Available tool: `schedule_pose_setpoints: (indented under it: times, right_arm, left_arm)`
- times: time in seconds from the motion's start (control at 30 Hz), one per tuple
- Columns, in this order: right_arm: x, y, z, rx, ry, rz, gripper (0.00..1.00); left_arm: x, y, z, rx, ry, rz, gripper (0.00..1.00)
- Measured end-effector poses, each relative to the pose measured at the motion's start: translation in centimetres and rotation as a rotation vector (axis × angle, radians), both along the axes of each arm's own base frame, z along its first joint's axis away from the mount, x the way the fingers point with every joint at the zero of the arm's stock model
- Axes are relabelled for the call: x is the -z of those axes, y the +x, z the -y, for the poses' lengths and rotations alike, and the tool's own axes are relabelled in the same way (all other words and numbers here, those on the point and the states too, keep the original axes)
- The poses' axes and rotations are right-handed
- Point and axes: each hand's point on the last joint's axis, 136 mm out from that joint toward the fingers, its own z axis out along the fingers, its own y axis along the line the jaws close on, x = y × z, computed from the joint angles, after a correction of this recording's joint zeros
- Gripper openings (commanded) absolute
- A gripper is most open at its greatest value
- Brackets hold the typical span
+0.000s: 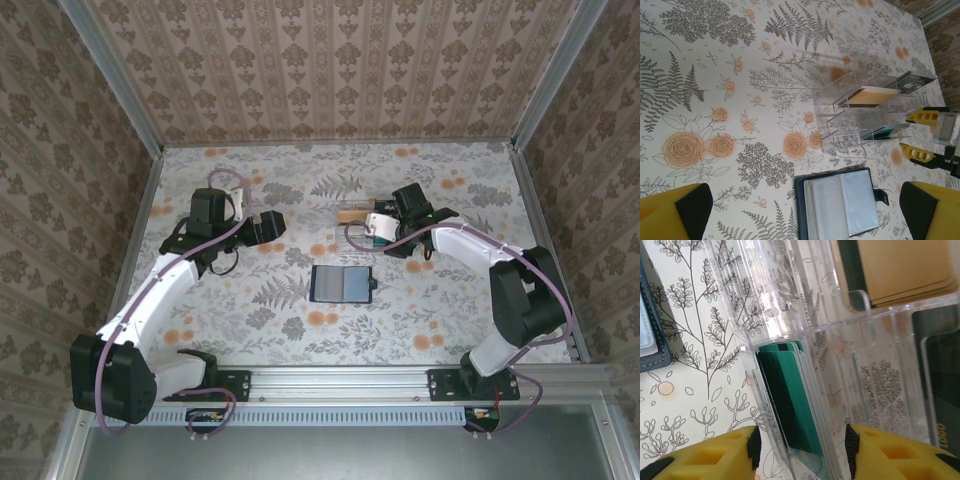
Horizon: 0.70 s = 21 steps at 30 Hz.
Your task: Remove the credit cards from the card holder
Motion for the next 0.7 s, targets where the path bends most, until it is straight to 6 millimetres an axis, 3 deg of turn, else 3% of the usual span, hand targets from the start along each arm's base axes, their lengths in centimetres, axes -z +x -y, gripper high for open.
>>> schedule_pose_setpoints:
  times: [0.17,0.4,0.7]
  right_arm:
    - [1.2,0.3,0.3,0.012,-0.03,-0.014,0.5]
    - [0.1,2.5,0.6,0.059,-0.049,0.069,0.48]
    - [0.0,3.0,0.9,0.083,-0.055,0.088,0.47]
  left_arm:
    - [0.0,0.0,0.0,0.0,0.0,0.0,1.0]
    - [0.0,0.0,0.0,0.0,0.0,0.0,1.0]
    - [0.0,0.0,0.0,0.0,0.0,0.0,1.0]
